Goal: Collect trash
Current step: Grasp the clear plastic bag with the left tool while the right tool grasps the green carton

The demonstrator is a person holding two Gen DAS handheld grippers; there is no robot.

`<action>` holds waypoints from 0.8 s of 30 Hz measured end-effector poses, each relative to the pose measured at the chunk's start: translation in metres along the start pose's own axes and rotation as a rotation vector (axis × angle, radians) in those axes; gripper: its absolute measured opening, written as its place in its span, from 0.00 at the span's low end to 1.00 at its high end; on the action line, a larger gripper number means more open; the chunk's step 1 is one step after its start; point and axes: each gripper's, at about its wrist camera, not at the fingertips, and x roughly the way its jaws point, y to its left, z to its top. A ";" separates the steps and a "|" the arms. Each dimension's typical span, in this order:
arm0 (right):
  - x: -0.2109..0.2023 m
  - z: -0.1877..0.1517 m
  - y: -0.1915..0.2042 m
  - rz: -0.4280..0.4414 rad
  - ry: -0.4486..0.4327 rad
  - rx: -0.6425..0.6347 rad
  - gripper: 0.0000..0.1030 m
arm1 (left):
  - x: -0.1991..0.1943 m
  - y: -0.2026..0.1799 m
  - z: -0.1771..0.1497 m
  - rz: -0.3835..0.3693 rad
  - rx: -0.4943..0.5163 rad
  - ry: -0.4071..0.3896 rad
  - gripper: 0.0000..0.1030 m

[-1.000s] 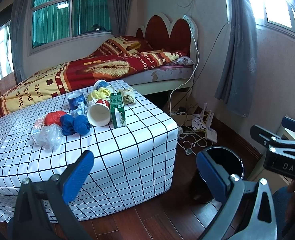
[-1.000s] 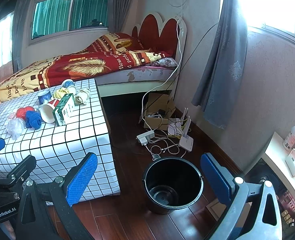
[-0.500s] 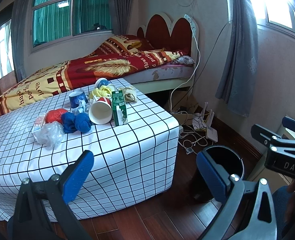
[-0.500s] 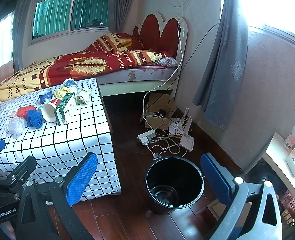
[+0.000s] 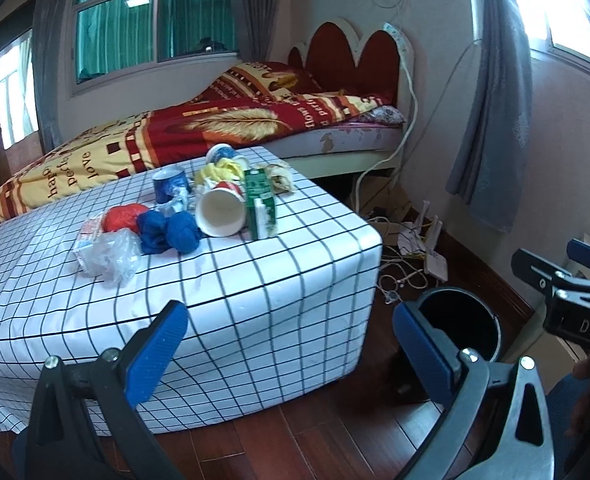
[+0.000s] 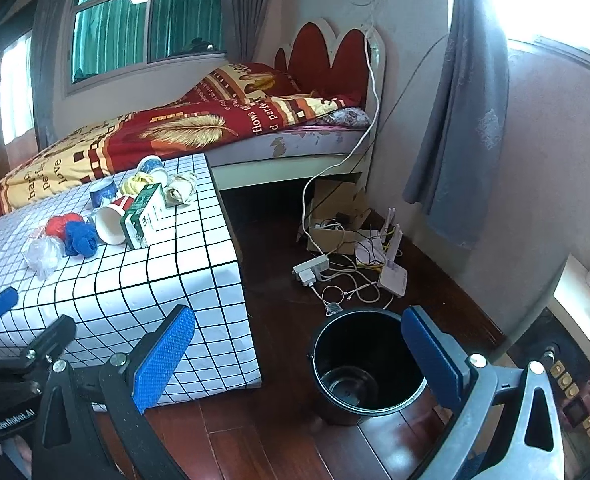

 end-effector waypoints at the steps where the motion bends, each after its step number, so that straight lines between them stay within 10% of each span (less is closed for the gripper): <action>1: 0.004 0.000 0.004 0.010 0.003 -0.013 1.00 | 0.002 0.006 0.000 0.005 -0.007 0.002 1.00; 9: 0.049 0.005 0.048 0.111 0.071 -0.145 1.00 | 0.020 0.075 -0.001 0.162 -0.082 0.032 1.00; 24: 0.138 0.048 0.178 0.342 0.072 -0.264 0.88 | 0.093 0.168 0.000 0.205 -0.234 0.077 0.82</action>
